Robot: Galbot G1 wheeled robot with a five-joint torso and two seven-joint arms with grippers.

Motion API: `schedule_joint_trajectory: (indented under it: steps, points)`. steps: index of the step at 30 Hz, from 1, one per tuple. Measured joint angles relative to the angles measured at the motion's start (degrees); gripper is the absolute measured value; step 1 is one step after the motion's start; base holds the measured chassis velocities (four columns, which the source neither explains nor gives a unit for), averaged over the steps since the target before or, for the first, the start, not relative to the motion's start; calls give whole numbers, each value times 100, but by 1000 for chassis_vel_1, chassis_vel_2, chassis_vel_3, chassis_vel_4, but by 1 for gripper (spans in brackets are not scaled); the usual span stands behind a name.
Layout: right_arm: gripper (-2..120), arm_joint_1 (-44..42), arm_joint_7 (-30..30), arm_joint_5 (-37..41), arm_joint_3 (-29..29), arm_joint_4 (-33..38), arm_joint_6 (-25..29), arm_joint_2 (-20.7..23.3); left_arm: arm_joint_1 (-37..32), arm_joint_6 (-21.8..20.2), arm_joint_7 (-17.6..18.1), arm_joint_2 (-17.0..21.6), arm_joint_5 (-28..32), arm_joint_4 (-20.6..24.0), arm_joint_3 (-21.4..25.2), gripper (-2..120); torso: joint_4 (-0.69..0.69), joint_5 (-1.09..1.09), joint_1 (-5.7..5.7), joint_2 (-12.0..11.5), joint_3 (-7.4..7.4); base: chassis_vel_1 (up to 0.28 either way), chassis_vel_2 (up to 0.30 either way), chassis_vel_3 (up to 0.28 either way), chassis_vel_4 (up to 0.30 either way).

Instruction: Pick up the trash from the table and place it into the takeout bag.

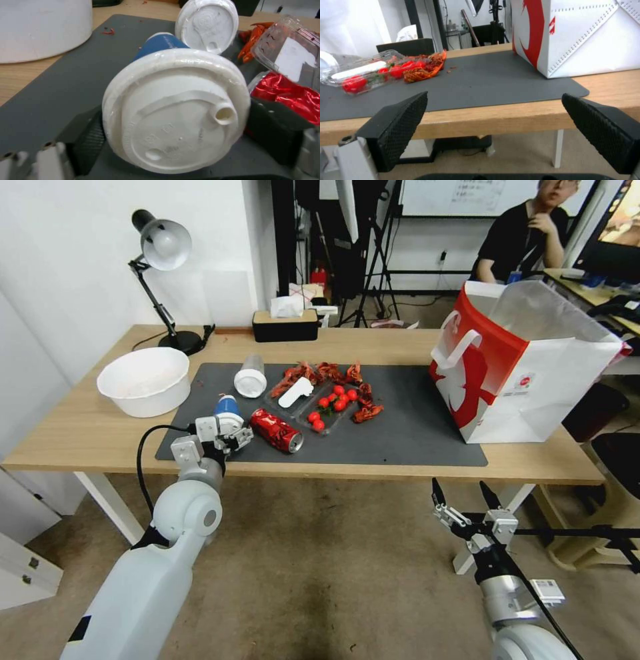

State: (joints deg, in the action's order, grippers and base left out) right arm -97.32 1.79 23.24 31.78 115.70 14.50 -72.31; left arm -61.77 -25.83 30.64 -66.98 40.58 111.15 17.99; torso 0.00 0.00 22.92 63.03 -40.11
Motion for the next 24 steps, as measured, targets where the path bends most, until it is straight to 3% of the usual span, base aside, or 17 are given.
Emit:
schedule_joint_trajectory:
  steps: [6,9,10,16,18,24]
  points:
    - [100,4,0,-21,-13,-1,4,-11,-21,61,4,6,63,-22,55,74,0,1,0,0,1,0,0,0,0]
    - [100,5,-1,-22,-15,-1,4,-11,-25,77,5,8,79,-22,64,73,0,0,0,0,1,0,0,0,0]
    - [100,8,0,-26,-18,-1,5,-12,-37,115,5,15,92,-23,78,66,0,0,0,0,1,0,0,0,0]
    - [100,19,0,-38,-28,-5,5,-26,-77,281,-12,46,93,-24,127,62,0,-1,0,0,1,0,0,0,0]
    - [100,48,2,-60,-40,-2,-4,-55,-116,624,-184,129,91,31,181,62,0,0,0,0,1,0,0,0,0]
    - [100,71,6,-86,-59,17,-36,-105,-125,1120,-637,280,76,98,257,62,1,-1,0,-1,0,0,0,0,0]
